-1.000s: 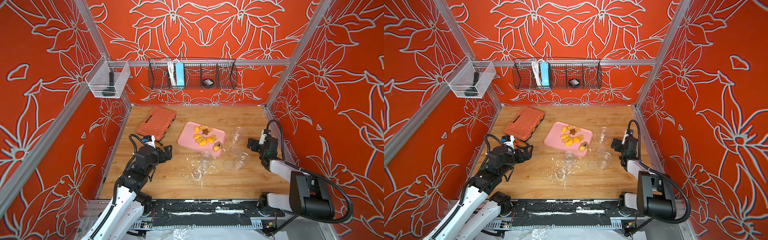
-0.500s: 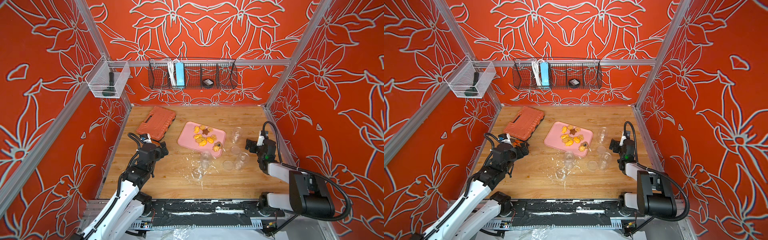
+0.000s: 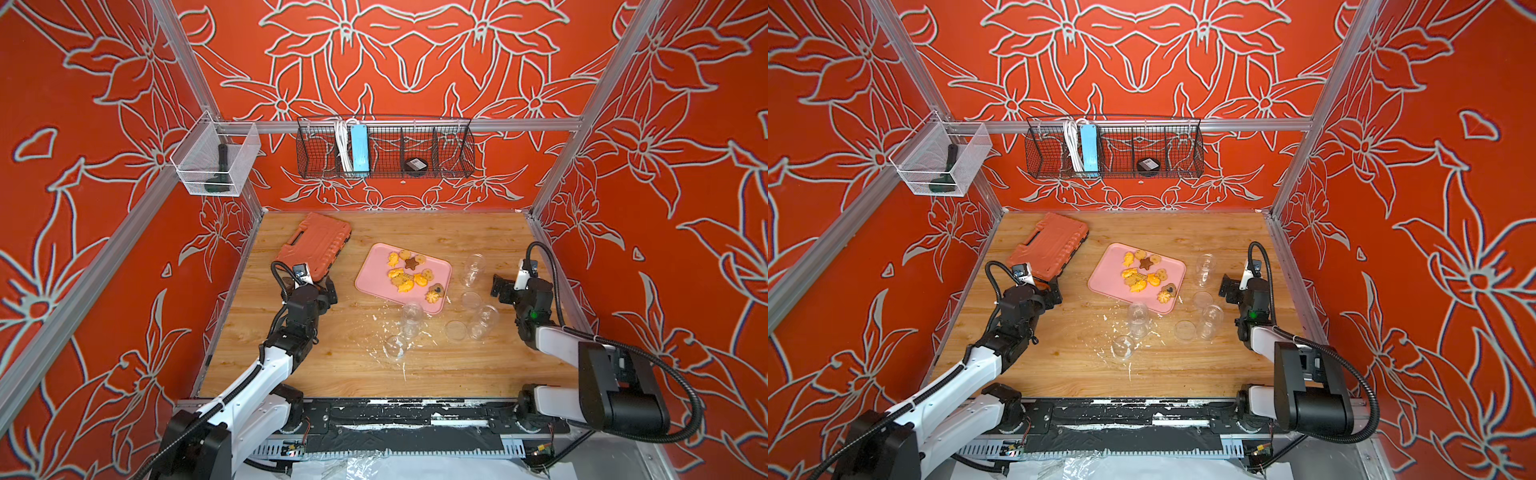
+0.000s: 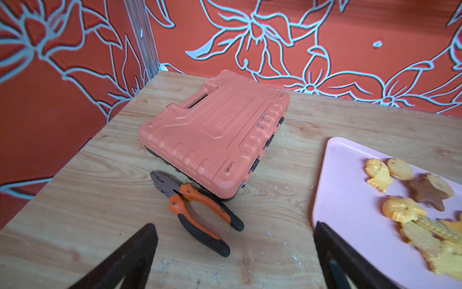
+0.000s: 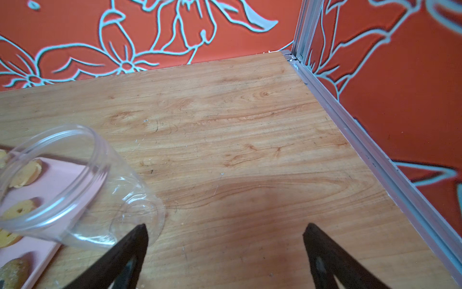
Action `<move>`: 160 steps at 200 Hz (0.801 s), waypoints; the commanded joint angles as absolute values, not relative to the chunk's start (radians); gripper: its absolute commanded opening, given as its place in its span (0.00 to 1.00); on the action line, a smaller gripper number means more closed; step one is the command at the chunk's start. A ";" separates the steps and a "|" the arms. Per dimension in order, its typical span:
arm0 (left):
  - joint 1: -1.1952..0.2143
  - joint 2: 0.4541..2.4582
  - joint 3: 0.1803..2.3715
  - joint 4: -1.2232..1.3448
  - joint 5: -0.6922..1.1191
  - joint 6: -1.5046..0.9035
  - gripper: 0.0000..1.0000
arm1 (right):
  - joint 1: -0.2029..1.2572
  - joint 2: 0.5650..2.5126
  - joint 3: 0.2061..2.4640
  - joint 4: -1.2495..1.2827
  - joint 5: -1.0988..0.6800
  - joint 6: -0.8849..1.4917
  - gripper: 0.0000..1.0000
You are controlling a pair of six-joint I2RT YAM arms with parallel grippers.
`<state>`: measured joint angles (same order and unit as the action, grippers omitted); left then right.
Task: Pour the cookies out of the jar
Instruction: Reset both arms
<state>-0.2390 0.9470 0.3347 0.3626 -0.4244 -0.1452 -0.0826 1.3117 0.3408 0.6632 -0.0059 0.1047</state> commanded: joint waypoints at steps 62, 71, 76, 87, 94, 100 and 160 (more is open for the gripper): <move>-0.129 1.212 0.282 0.783 -0.314 -0.032 0.98 | -0.075 1.299 0.324 0.690 0.011 0.089 0.99; -0.127 1.241 0.285 0.799 -0.309 -0.029 0.98 | -0.075 1.298 0.325 0.690 0.011 0.088 0.99; -0.127 1.256 0.288 0.804 -0.307 -0.030 0.98 | -0.076 1.299 0.325 0.690 0.012 0.088 0.99; -0.126 1.280 0.289 0.816 -0.297 -0.030 0.98 | -0.076 1.298 0.324 0.690 0.011 0.088 0.99; -0.126 1.292 0.287 0.826 -0.292 -0.026 0.98 | -0.075 1.299 0.324 0.690 0.011 0.088 0.99; -0.126 1.301 0.281 0.842 -0.290 -0.022 0.98 | -0.076 1.298 0.324 0.690 0.011 0.088 0.99; -0.119 1.336 0.201 1.024 -0.161 0.056 0.98 | -0.077 1.299 0.325 0.690 0.012 0.088 0.99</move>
